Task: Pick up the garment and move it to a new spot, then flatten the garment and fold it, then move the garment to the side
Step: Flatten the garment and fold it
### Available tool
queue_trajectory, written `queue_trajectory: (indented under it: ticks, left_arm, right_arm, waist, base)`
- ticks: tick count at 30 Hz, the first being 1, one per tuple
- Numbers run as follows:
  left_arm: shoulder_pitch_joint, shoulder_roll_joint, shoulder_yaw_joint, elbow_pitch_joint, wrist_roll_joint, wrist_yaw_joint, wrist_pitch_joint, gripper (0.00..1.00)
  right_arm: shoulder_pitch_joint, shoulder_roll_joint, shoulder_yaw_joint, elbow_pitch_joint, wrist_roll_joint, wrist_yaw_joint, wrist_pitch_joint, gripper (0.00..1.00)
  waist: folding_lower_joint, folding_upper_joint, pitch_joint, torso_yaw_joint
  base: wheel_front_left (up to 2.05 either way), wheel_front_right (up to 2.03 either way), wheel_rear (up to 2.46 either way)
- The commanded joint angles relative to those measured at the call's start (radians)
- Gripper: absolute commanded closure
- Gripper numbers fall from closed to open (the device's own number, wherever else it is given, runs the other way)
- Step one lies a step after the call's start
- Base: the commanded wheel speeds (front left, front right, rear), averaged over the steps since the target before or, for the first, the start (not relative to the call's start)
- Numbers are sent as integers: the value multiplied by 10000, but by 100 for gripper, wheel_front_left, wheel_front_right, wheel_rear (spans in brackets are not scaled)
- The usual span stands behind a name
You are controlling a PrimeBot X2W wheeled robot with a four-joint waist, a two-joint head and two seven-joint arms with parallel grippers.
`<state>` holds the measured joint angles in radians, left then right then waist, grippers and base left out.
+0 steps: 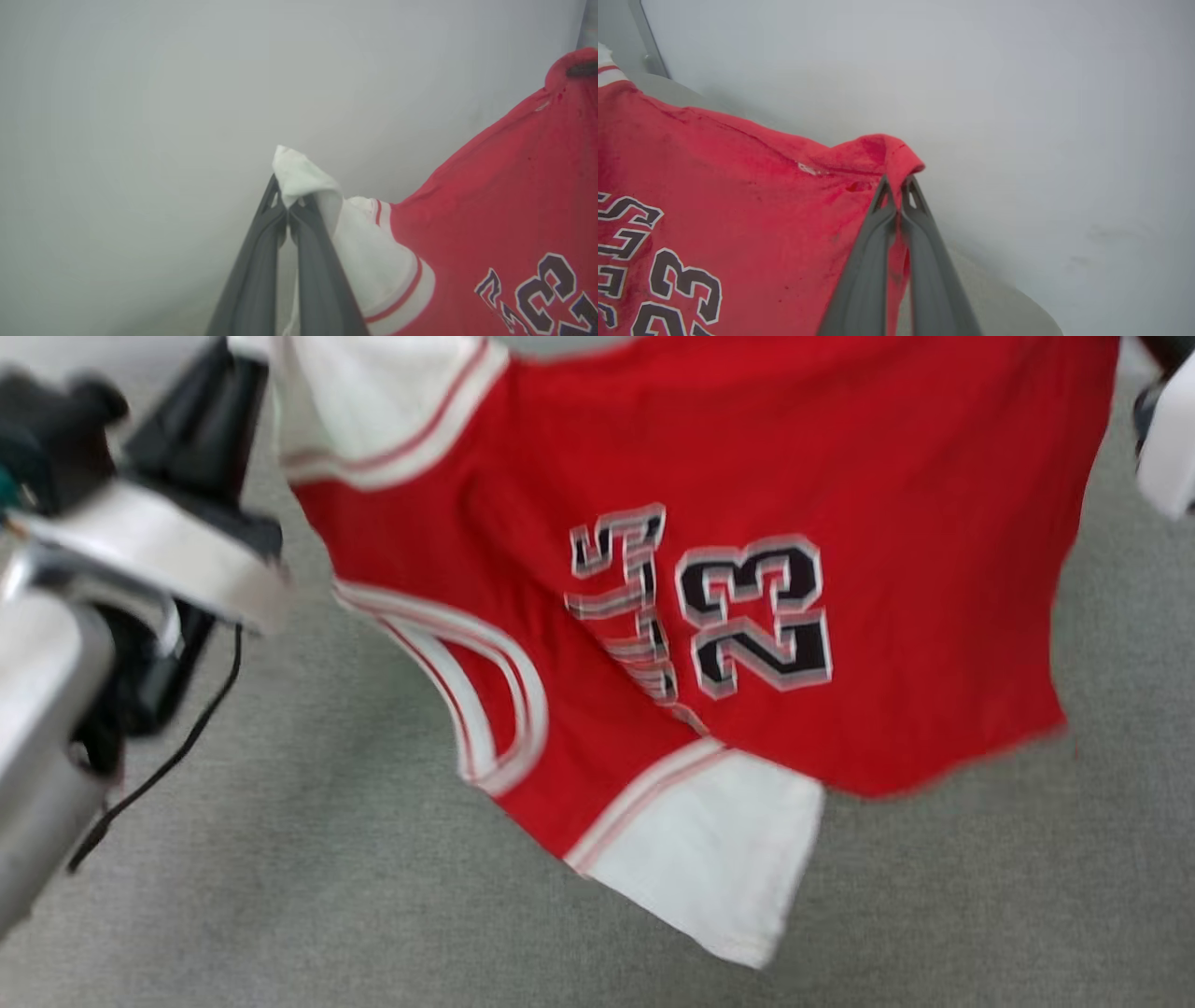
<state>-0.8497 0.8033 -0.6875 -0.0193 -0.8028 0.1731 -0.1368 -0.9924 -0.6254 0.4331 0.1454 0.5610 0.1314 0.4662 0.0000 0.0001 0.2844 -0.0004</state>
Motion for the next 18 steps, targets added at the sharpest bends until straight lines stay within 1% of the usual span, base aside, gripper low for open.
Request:
queue_trajectory:
  ticks: [1,4,6,10,16,18]
  left_arm:
    - [-345,-105,51,56,-20,-125,109,100]
    - [-1832,-179,138,407,256,-557,525,100]
    - [-2775,-503,213,706,293,-803,745,100]
    - [-4793,-1064,296,1749,493,-1356,1085,100]
    - [-7347,-1982,407,3386,625,-2040,1198,100]
    - [-8183,-2151,435,3852,752,-2227,1208,100]
  right_arm:
    - [-343,91,-163,26,-158,-15,-55,100]
    - [-1150,483,-546,146,-612,-13,-65,100]
    - [-1741,639,-734,312,-951,-13,-8,100]
    - [-3057,1024,-926,790,-1616,-13,20,100]
    - [-4968,1458,-1031,1682,-2488,-13,-269,100]
    - [-5711,1469,-1087,1881,-2737,-13,-391,100]
  waist:
    - [0,-1,396,-153]
    - [0,-1,877,-214]
    - [0,-1,1196,-220]
    - [0,-1,1759,-266]
    - [0,-1,2352,-330]
    - [0,-1,2518,-314]
  base:
    - [0,0,0]
    - [0,0,0]
    - [0,0,0]
    - [0,0,0]
    - [0,0,0]
    - [0,0,0]
